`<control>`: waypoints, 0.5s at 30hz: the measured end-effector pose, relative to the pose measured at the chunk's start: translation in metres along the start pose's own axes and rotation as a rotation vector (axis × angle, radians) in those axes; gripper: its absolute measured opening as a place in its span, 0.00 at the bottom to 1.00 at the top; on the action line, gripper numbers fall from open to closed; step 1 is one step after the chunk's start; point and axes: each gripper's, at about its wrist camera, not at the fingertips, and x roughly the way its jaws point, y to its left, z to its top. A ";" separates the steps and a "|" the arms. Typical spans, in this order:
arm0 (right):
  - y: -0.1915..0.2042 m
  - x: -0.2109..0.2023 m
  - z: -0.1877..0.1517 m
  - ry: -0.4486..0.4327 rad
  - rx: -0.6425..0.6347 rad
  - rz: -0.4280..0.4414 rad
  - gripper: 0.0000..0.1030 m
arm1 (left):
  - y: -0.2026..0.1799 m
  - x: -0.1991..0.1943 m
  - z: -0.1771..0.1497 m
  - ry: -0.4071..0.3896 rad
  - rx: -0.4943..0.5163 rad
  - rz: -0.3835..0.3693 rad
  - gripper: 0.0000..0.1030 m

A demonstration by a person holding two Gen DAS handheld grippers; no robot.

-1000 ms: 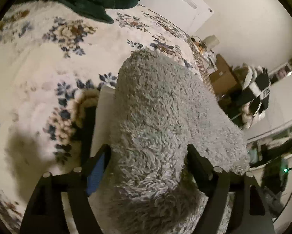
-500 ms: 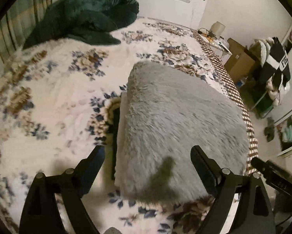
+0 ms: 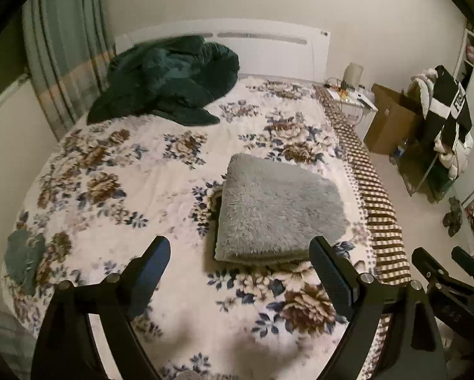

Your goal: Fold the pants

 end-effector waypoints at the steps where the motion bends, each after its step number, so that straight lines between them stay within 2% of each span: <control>1: -0.002 -0.024 -0.001 -0.020 -0.007 0.006 0.99 | 0.000 -0.014 -0.001 -0.010 0.002 0.005 0.87; 9: -0.003 -0.164 -0.014 -0.125 -0.077 0.054 0.99 | -0.010 -0.120 -0.025 -0.084 0.001 0.039 0.87; 15: -0.007 -0.237 -0.027 -0.159 -0.093 0.062 0.99 | -0.015 -0.165 -0.036 -0.106 -0.005 0.040 0.87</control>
